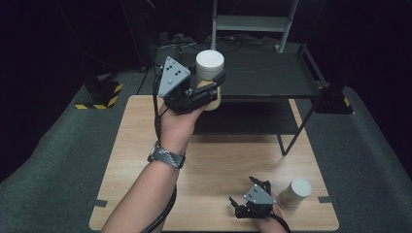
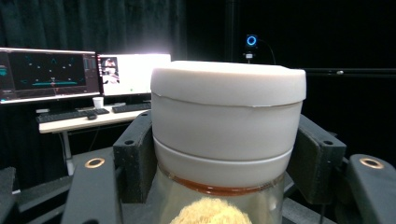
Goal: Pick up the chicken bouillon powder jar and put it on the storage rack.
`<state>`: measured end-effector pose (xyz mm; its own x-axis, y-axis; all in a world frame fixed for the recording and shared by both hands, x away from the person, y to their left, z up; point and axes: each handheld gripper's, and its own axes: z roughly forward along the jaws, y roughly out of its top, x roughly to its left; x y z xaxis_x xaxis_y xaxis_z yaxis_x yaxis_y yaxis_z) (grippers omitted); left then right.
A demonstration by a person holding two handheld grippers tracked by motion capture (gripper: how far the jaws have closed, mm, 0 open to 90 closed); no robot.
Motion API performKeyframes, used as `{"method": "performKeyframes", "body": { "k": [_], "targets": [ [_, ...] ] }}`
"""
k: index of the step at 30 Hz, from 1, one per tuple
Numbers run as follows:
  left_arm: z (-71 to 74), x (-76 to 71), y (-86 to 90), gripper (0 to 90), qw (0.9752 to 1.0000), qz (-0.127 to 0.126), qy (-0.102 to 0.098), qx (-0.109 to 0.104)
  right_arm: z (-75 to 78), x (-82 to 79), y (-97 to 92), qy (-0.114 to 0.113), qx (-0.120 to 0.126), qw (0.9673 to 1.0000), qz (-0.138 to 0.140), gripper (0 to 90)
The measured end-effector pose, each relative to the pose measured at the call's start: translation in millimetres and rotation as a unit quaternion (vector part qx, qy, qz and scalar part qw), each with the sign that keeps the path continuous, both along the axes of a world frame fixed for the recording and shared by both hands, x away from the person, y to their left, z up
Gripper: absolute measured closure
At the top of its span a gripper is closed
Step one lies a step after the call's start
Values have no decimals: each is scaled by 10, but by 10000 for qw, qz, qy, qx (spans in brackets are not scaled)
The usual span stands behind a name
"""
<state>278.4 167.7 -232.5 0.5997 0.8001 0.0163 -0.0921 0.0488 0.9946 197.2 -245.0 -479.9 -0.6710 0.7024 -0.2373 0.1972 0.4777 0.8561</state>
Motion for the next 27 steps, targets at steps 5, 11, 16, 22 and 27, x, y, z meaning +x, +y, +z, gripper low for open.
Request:
{"method": "performKeyframes", "body": {
  "k": [5,11,16,22,27],
  "targets": [
    [40,85,-34,343,10000,68,-15,-57,0,3,-8,6,21,10000,3,0],
    [69,186,-89,343,9998,196,-28,0,-4,1,-13,2,41,10000,0,0],
    [70,278,-125,343,9996,281,-15,-4,-8,-1,-19,-2,64,10000,0,0],
    [72,370,-186,343,9994,350,41,-65,-9,1,-27,11,95,10000,0,0],
    [82,426,-234,343,9992,386,48,-63,-12,3,-37,15,127,9999,3,0]
  ]
}}
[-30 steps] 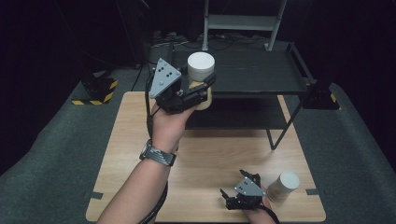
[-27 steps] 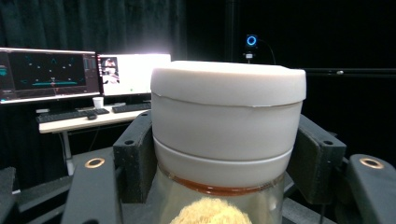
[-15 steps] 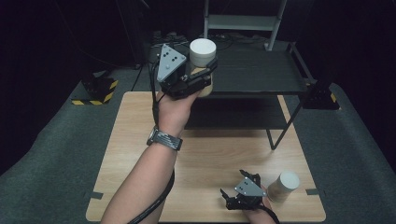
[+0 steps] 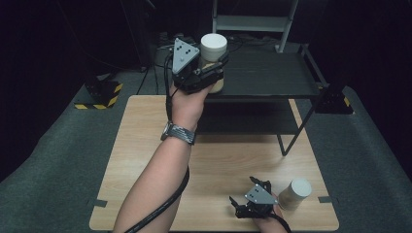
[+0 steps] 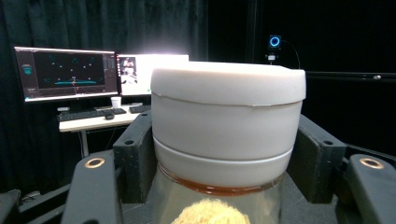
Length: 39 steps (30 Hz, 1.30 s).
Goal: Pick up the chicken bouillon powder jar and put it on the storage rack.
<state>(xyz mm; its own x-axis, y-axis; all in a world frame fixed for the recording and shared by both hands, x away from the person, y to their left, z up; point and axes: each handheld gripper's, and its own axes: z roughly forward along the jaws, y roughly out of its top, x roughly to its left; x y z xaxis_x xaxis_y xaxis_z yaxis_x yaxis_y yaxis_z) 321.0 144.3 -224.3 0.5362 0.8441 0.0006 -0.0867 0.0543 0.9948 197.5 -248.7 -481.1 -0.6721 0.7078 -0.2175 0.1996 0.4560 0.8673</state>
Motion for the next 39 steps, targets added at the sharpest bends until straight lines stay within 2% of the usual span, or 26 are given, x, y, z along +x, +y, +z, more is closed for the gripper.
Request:
{"method": "performKeyframes", "body": {
  "k": [14,39],
  "targets": [
    [-38,103,-49,343,9998,155,70,-34,-2,2,-8,-8,8,10000,17,0],
    [-77,143,-26,339,9997,105,158,-130,1,8,-13,6,7,10000,34,0]
  ]
}}
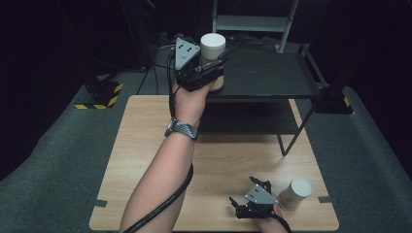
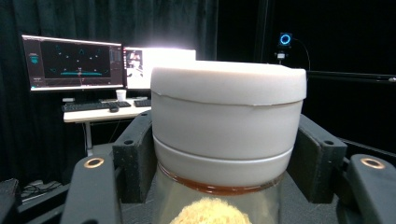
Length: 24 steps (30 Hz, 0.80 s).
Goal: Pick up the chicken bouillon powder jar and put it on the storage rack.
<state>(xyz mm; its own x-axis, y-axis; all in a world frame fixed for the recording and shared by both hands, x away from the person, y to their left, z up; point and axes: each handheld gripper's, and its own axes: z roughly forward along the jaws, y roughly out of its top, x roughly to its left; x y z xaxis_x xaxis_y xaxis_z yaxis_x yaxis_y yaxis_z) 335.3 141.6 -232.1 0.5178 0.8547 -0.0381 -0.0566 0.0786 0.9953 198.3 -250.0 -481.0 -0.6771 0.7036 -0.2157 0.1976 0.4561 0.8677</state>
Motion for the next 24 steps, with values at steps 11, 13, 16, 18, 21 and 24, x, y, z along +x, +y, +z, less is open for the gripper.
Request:
{"method": "performKeyframes", "body": {
  "k": [11,13,16,18,21,24],
  "targets": [
    [18,-15,-19,273,10000,48,51,15,4,3,1,15,-3,10000,4,0],
    [16,-30,-37,206,9999,108,69,-7,5,2,6,18,-11,10000,1,0],
    [0,-46,-22,175,9999,82,53,-20,4,2,7,16,-14,10000,1,0],
    [-7,-66,-19,146,10000,84,32,-16,5,2,7,15,-18,10000,4,0],
    [-16,-113,-10,76,9999,103,-12,-41,6,1,12,8,-38,10000,8,0],
    [-30,-148,15,4,9999,48,-3,-132,8,-2,22,-1,-72,10000,12,0]
  ]
}}
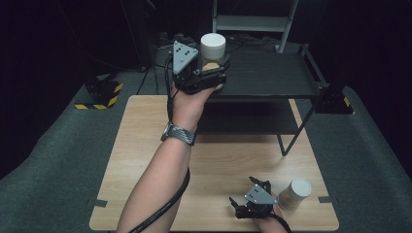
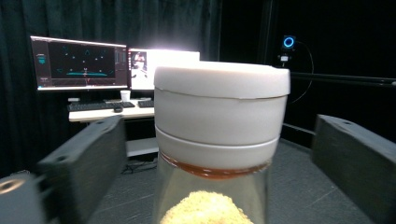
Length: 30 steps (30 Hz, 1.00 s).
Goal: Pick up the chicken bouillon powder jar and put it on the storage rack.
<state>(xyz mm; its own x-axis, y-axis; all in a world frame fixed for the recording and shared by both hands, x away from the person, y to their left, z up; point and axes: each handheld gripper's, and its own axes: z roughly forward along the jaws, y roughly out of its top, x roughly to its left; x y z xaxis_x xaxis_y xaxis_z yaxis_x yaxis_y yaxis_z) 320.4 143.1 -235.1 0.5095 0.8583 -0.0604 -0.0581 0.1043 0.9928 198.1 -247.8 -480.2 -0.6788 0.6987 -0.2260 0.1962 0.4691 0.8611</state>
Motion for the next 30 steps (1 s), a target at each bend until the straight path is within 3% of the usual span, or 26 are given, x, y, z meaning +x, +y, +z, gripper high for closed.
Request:
{"method": "performKeyframes", "body": {
  "k": [15,30],
  "targets": [
    [-91,-285,113,4,9996,-85,-27,270,-2,-7,13,-26,-35,10000,-4,0],
    [-233,-588,250,4,9994,-69,-19,348,-4,-10,16,-47,-53,10000,-1,0]
  ]
}}
